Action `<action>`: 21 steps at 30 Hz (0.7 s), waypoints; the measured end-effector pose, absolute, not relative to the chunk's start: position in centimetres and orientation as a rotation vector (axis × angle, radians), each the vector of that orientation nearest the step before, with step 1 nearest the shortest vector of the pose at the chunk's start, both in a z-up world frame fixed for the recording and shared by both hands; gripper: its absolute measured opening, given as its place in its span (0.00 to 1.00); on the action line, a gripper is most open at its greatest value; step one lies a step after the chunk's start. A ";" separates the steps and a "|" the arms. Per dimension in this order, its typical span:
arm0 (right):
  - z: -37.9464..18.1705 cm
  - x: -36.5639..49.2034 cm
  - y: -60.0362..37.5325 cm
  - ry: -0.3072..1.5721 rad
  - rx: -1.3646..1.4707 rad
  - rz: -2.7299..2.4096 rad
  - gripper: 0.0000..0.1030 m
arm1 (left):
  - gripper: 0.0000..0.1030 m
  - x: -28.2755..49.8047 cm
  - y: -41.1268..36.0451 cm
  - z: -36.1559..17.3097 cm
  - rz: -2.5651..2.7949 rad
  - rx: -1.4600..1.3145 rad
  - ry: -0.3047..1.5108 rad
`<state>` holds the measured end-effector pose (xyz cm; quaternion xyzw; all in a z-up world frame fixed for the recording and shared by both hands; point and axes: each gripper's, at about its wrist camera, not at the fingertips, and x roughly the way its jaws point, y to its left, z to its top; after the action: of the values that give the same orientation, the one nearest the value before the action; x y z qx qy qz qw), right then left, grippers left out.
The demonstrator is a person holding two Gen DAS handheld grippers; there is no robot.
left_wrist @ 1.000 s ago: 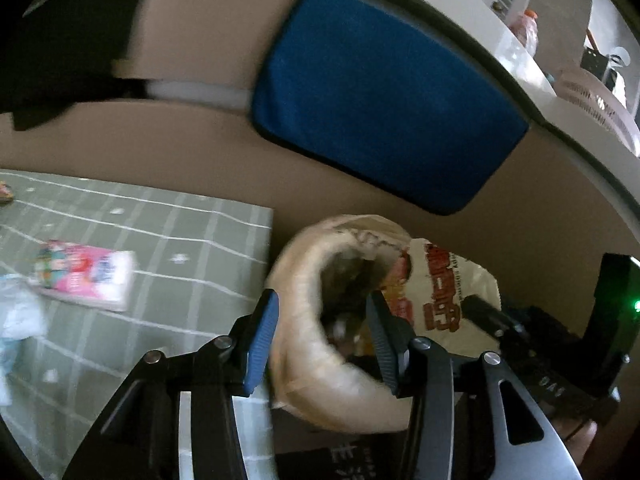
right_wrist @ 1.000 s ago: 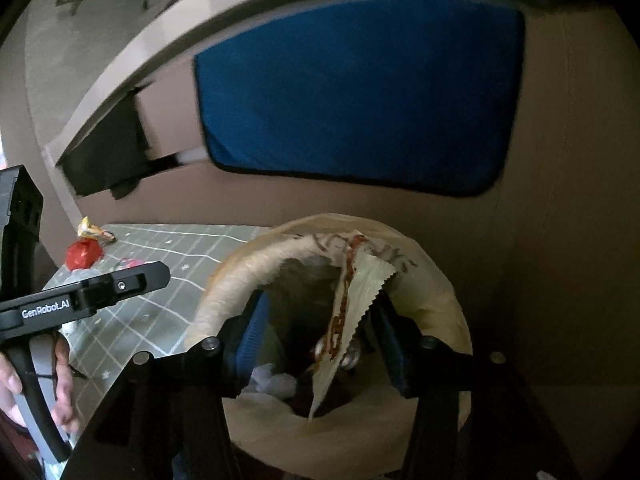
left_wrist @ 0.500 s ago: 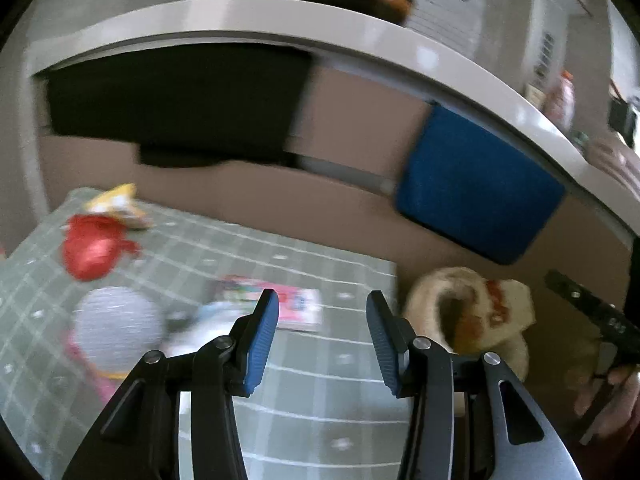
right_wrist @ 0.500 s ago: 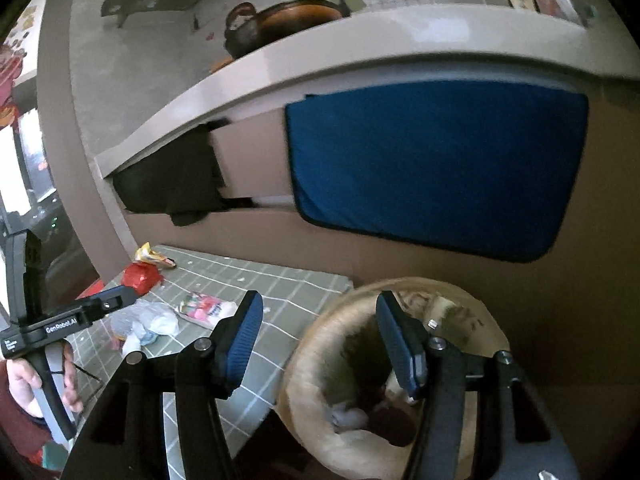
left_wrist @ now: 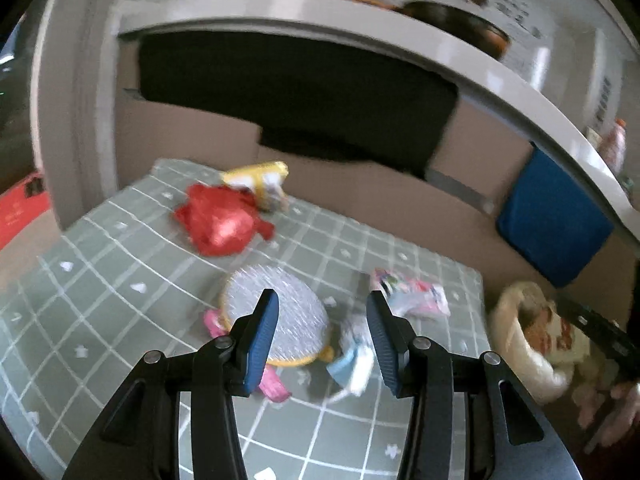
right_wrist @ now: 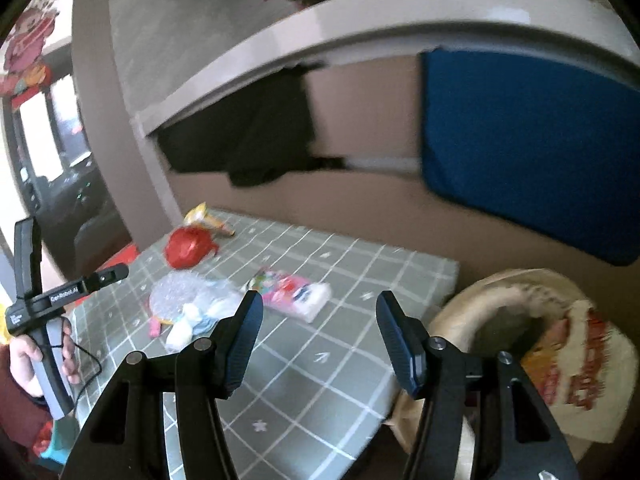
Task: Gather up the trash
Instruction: 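Return both grippers over the table, then grasp the white plastic wrapper with the left gripper and lift it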
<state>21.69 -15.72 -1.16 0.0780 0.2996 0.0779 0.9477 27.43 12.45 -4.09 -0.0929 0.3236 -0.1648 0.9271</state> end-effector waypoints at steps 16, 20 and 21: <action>-5.1 23.3 -15.7 0.700 0.134 0.150 0.55 | 0.27 31.5 5.0 -10.5 -0.403 -0.041 0.812; -5.2 24.4 -14.3 0.709 0.107 0.224 0.55 | 0.27 29.8 6.7 -9.3 -0.383 -0.083 0.780; -5.2 25.0 -13.6 0.706 0.079 0.249 0.55 | 0.27 29.1 7.6 -8.7 -0.371 -0.106 0.771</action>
<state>24.99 -13.55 -5.25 0.0387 0.3446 0.1218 0.9300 29.06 7.56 -8.74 -0.0516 0.3738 -0.1799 0.9084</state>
